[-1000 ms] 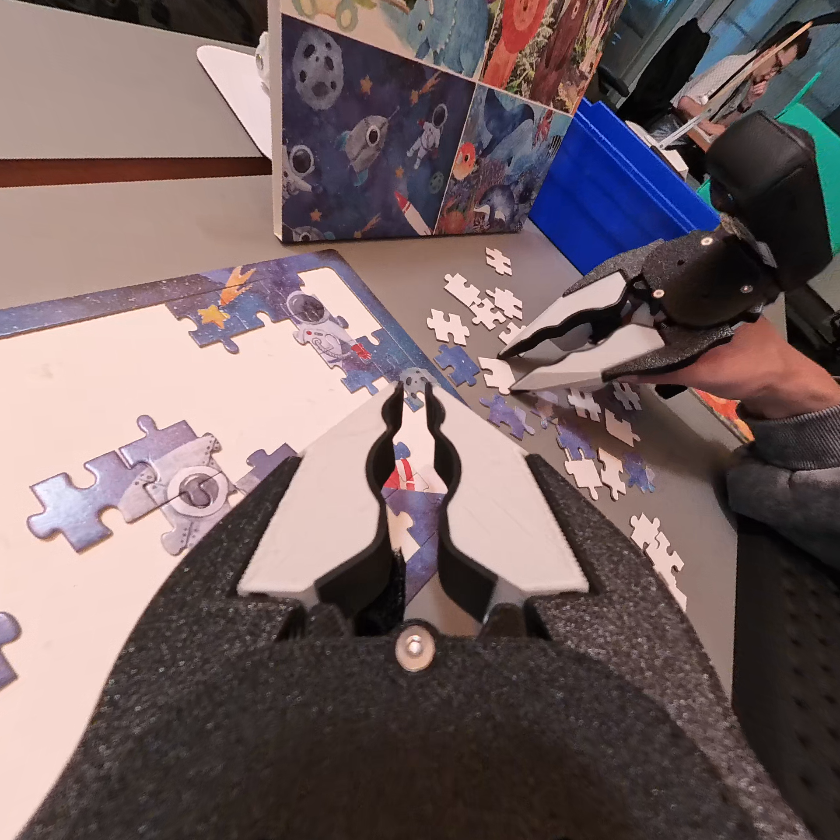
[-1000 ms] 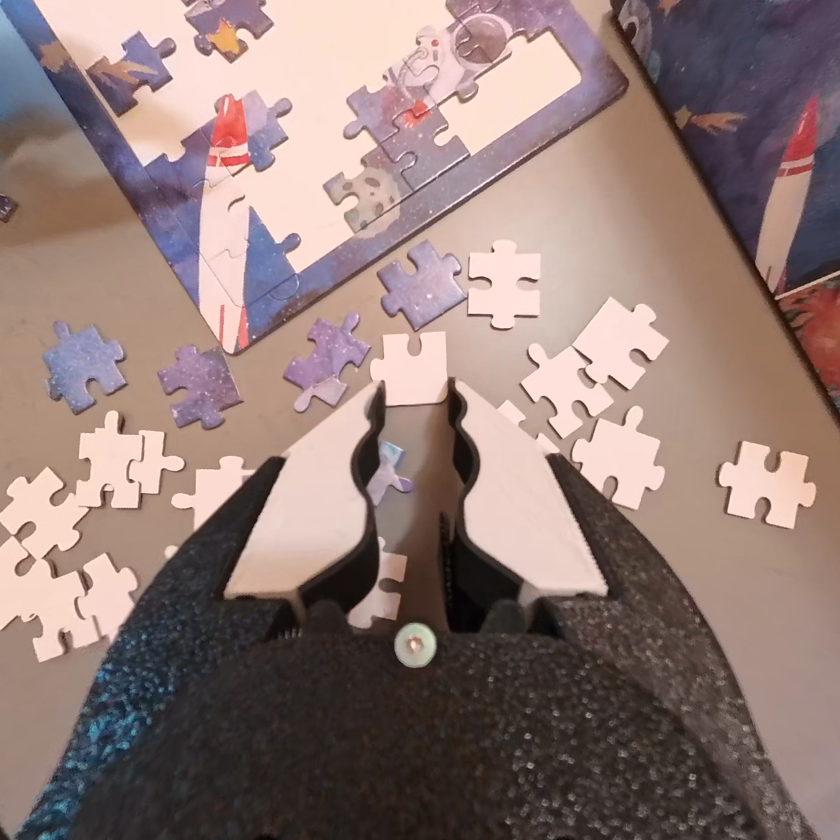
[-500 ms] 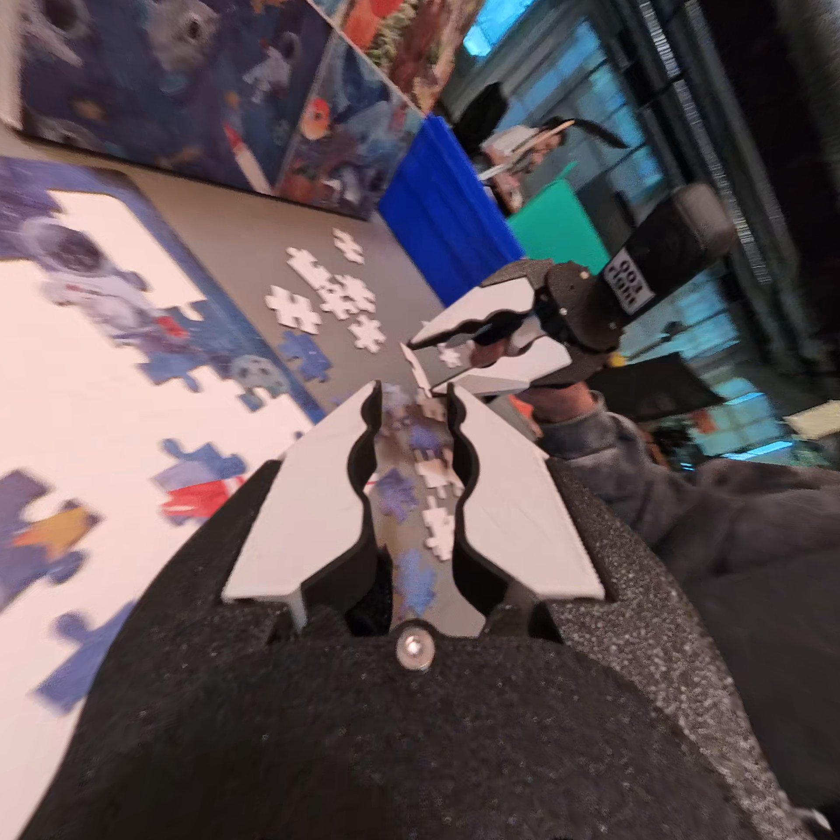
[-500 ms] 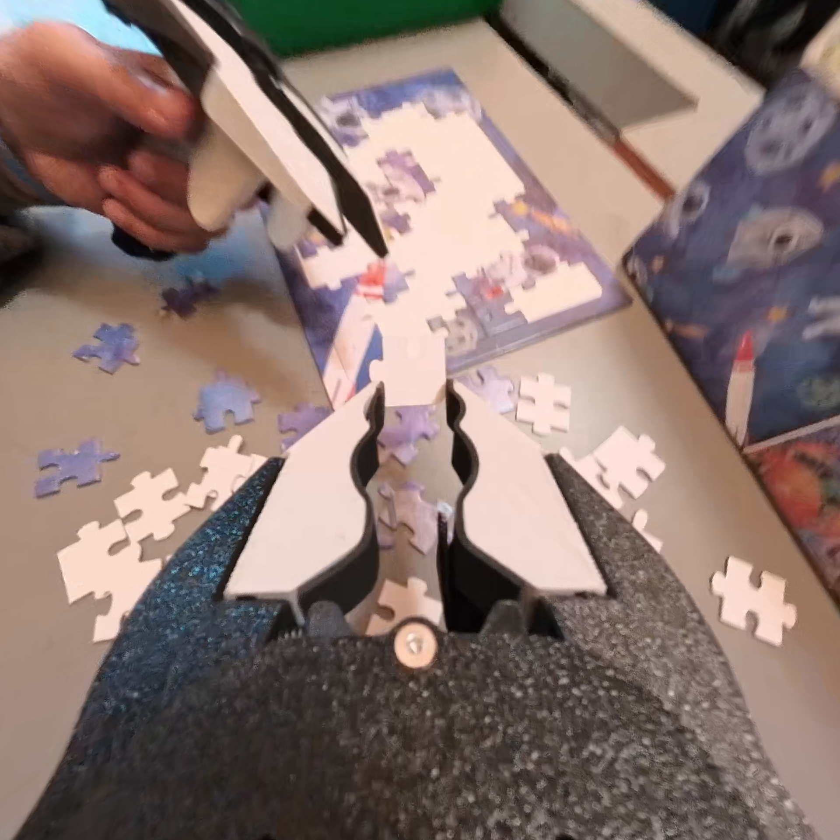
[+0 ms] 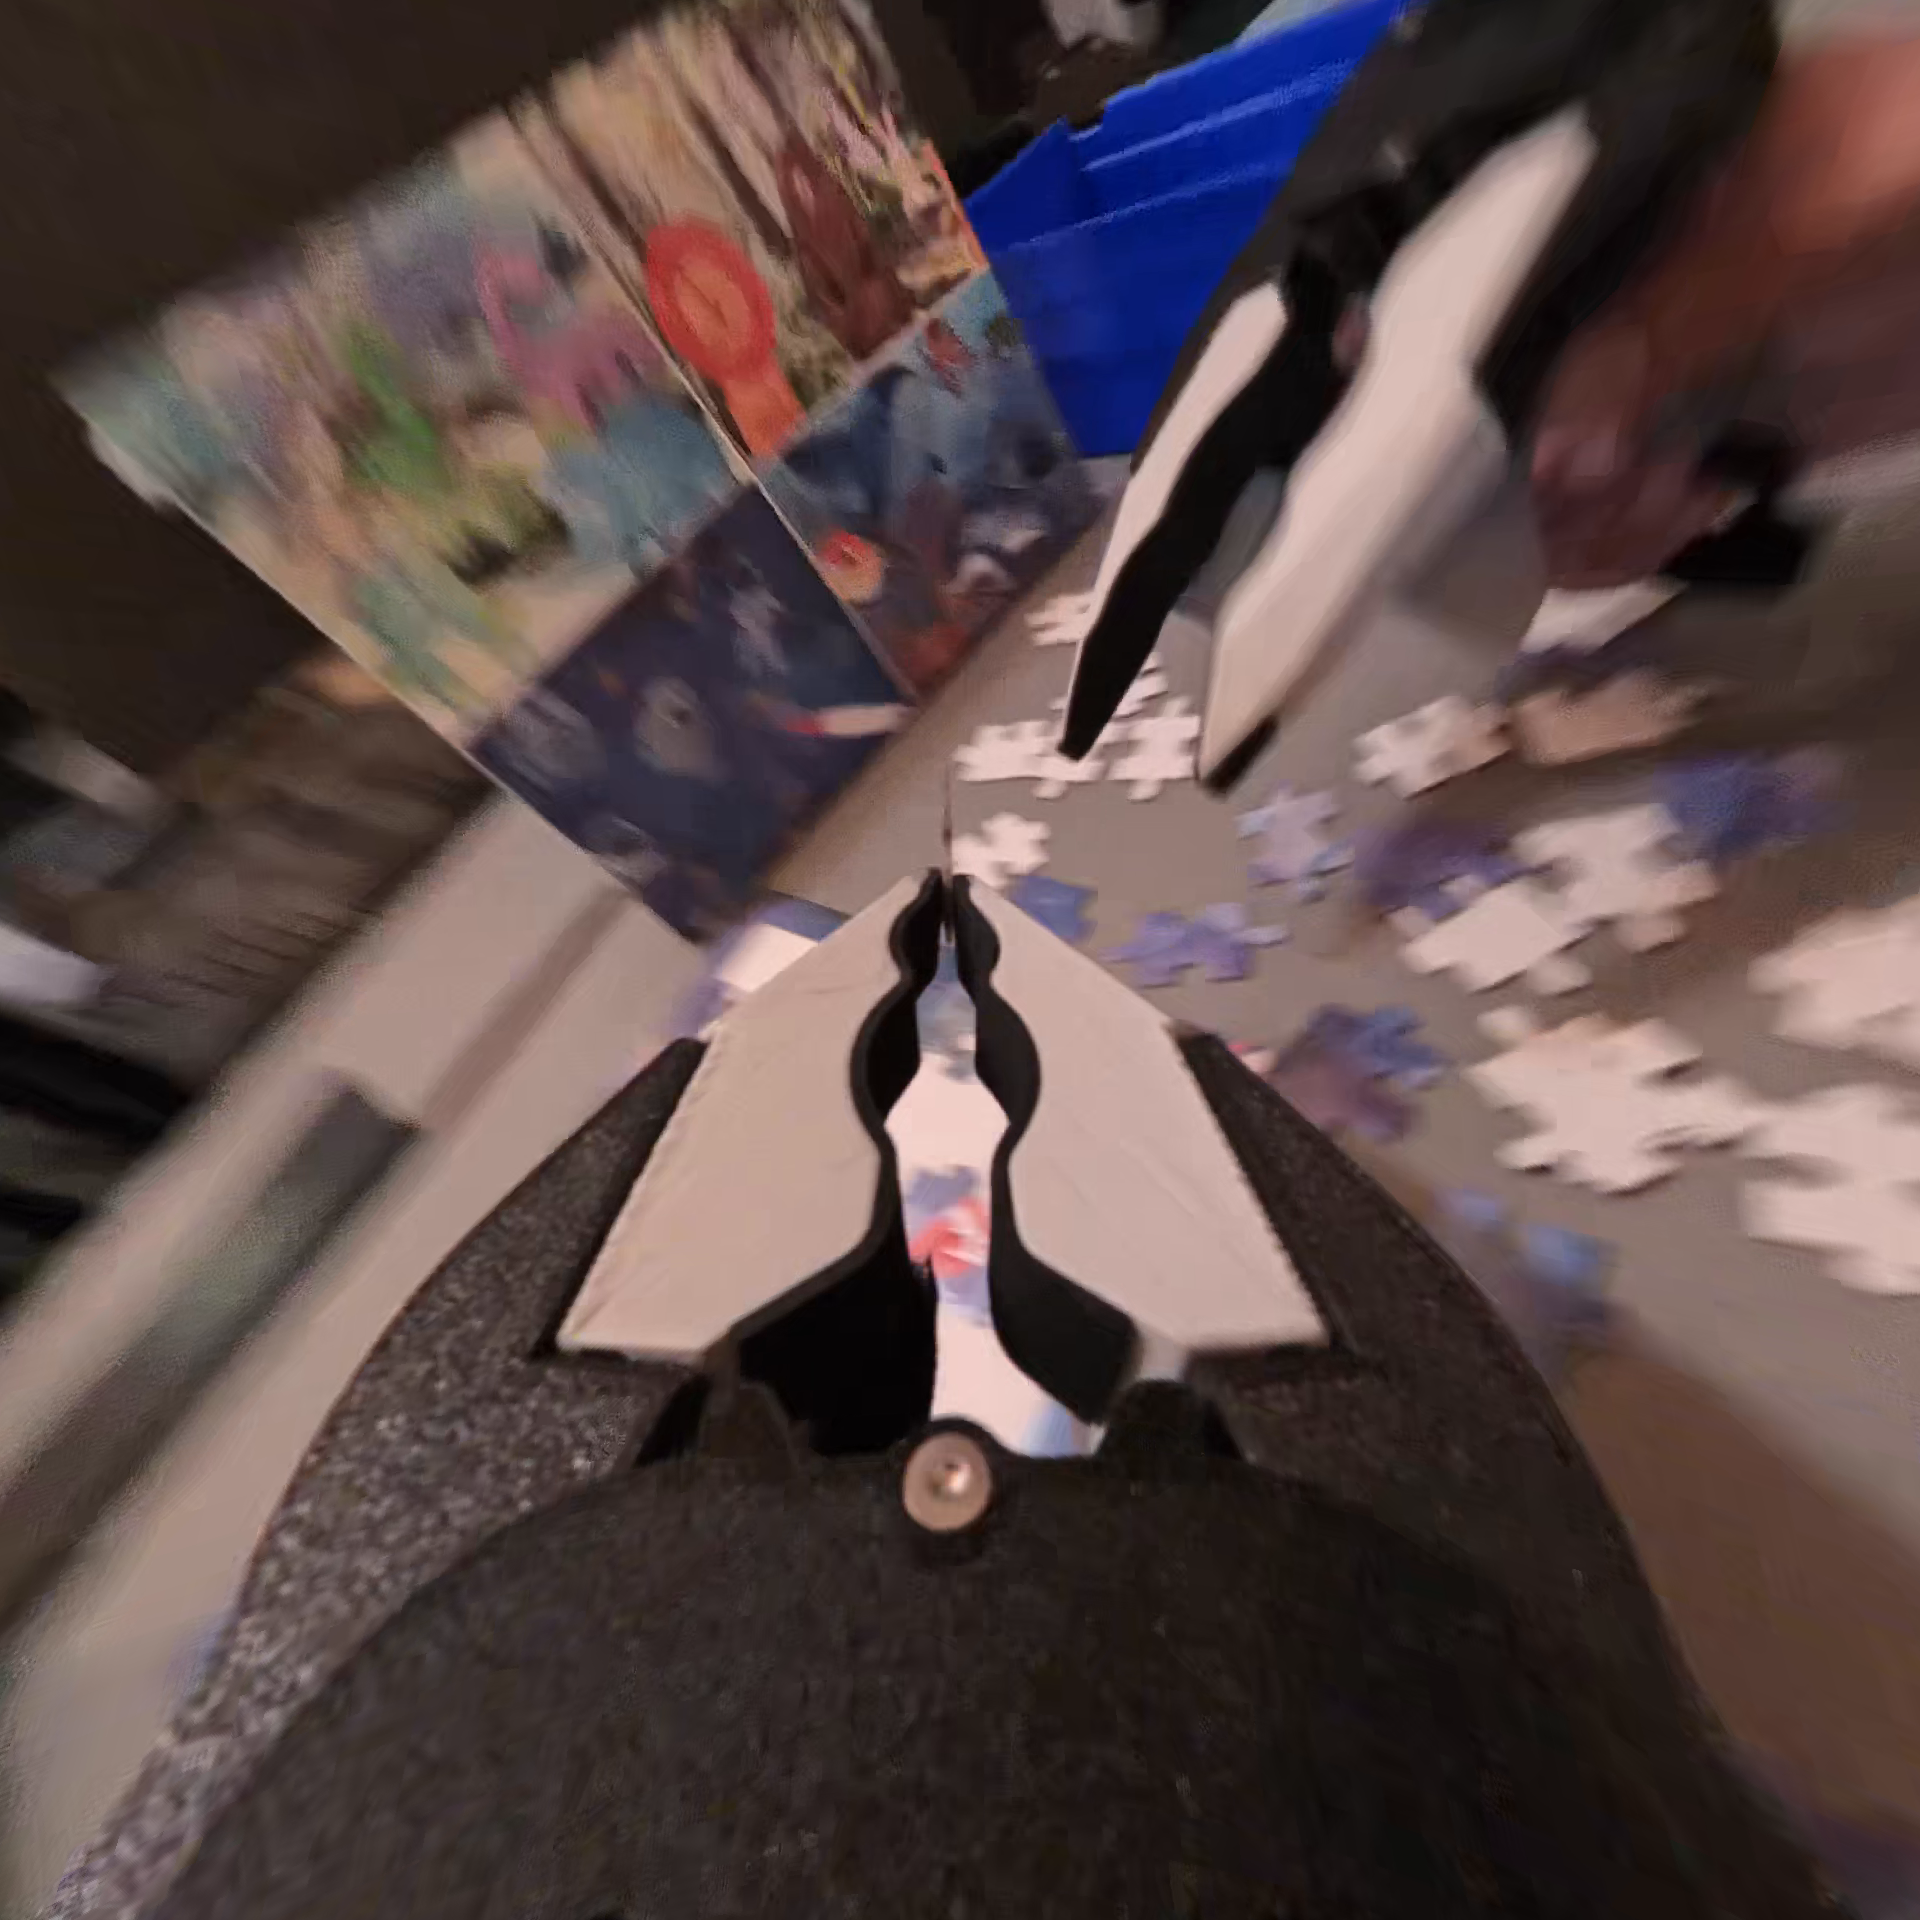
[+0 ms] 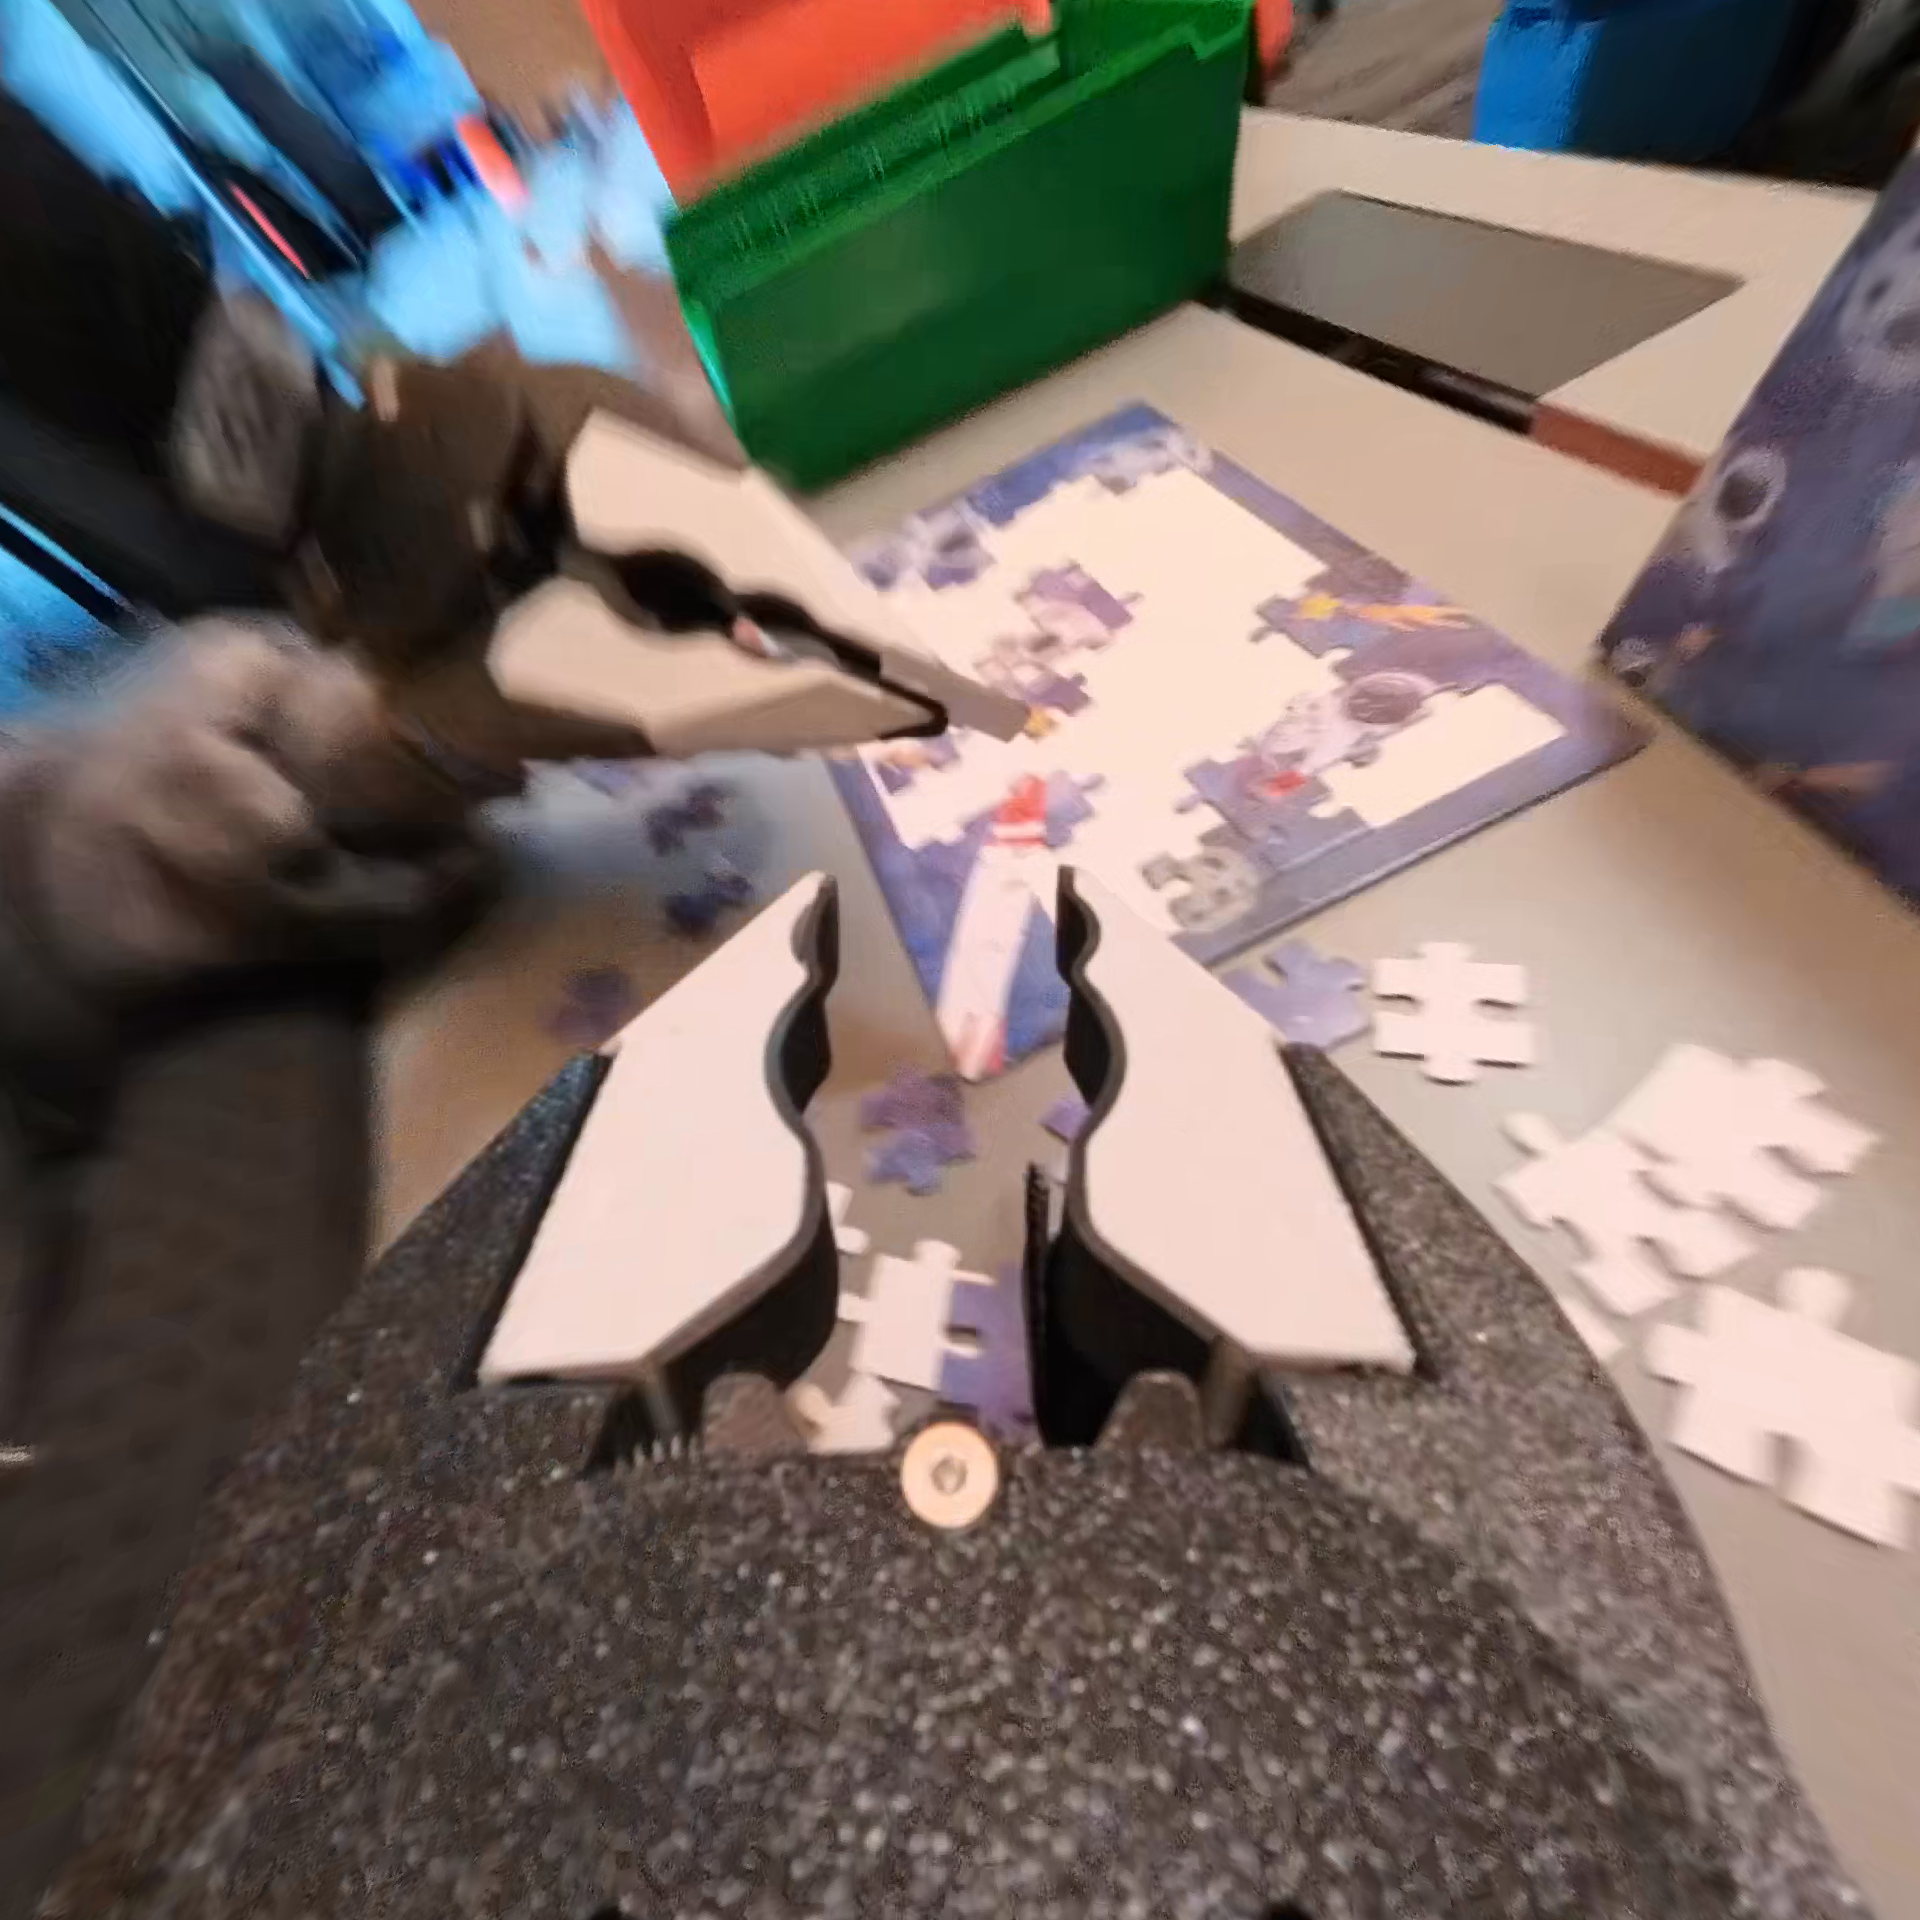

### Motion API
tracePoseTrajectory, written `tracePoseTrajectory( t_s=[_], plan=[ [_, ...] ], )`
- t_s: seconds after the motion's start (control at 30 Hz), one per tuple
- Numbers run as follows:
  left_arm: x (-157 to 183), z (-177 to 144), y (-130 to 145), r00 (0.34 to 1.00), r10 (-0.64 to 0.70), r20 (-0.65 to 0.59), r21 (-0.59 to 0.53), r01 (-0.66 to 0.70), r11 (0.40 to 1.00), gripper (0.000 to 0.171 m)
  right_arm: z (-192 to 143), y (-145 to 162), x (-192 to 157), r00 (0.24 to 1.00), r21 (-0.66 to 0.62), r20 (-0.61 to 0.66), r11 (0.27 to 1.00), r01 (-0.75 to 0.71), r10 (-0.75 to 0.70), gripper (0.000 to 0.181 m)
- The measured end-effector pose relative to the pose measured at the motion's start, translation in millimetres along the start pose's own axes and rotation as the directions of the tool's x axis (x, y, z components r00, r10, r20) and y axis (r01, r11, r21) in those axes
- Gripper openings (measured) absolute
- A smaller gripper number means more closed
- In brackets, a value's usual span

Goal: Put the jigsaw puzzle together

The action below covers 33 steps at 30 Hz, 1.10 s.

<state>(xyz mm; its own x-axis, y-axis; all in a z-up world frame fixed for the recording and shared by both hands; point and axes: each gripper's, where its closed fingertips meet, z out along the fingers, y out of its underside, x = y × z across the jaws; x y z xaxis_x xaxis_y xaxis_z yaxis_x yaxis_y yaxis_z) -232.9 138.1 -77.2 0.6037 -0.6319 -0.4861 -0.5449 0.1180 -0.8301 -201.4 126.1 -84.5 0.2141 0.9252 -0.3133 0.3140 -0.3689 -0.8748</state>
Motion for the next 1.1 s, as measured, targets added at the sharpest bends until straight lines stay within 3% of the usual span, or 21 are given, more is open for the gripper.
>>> tracePoseTrajectory(
  t_s=[0.07,0.17,0.4,0.47,0.53,0.6,0.7,0.8,0.87,0.93,1.0,1.1],
  plan=[
    [-4,-2,-8,0.947,0.276,0.163,-0.012,-0.277,0.961,0.002,-12,-20,-6,0.973,0.141,0.166,0.972,-0.186,0.162,0.042],
    [-8,-6,-19,0.822,0.477,0.312,-0.039,-0.49,0.871,0.001,-23,-35,-13,0.885,0.193,0.363,0.906,-0.377,0.291,0.037],
    [1,-7,-36,0.635,0.655,0.41,-0.078,-0.691,0.719,0.001,-11,-43,-34,0.758,0.132,0.522,0.841,-0.524,0.391,0.034],
    [3,-11,-44,0.576,0.682,0.451,-0.084,-0.733,0.675,0.001,-13,-44,-32,0.751,0.134,0.528,0.835,-0.534,0.397,0.013],
    [2,-12,-44,0.57,0.675,0.468,-0.091,-0.729,0.679,0.003,-14,-40,-28,0.762,0.138,0.507,0.835,-0.533,0.403,0.005],
    [-6,-13,-37,0.664,0.59,0.459,-0.087,-0.627,0.774,0.01,-14,-35,-20,0.774,0.138,0.47,0.831,-0.539,0.424,0.001],
    [-19,-15,-28,0.878,0.299,0.375,0.013,-0.327,0.945,0.017,-18,-32,-6,0.78,0.161,0.426,0.81,-0.563,0.457,0.001],
    [-39,-18,-11,0.94,0.065,0.335,0.03,-0.08,0.996,0.012,-19,-27,6,0.794,0.164,0.372,0.808,-0.566,0.481,0.001],
    [-52,-17,11,0.945,-0.052,0.322,-0.022,0.063,0.998,0.007,-16,-21,10,0.832,0.151,0.301,0.838,-0.524,0.466,0.001],
    [-76,-21,42,0.902,-0.172,0.397,-0.096,0.227,0.969,0.006,-13,-14,13,0.877,0.14,0.224,0.877,-0.461,0.425,0.001],
    [-90,-24,72,0.85,-0.325,0.415,-0.141,0.413,0.9,0.006,-11,-8,15,0.901,0.119,0.167,0.899,-0.422,0.401,0.002],
    [-108,-36,100,0.704,-0.57,0.423,-0.073,0.654,0.753,0.006,-15,-8,14,0.922,0.11,0.133,0.919,-0.38,0.365,0.002]
  ],
)
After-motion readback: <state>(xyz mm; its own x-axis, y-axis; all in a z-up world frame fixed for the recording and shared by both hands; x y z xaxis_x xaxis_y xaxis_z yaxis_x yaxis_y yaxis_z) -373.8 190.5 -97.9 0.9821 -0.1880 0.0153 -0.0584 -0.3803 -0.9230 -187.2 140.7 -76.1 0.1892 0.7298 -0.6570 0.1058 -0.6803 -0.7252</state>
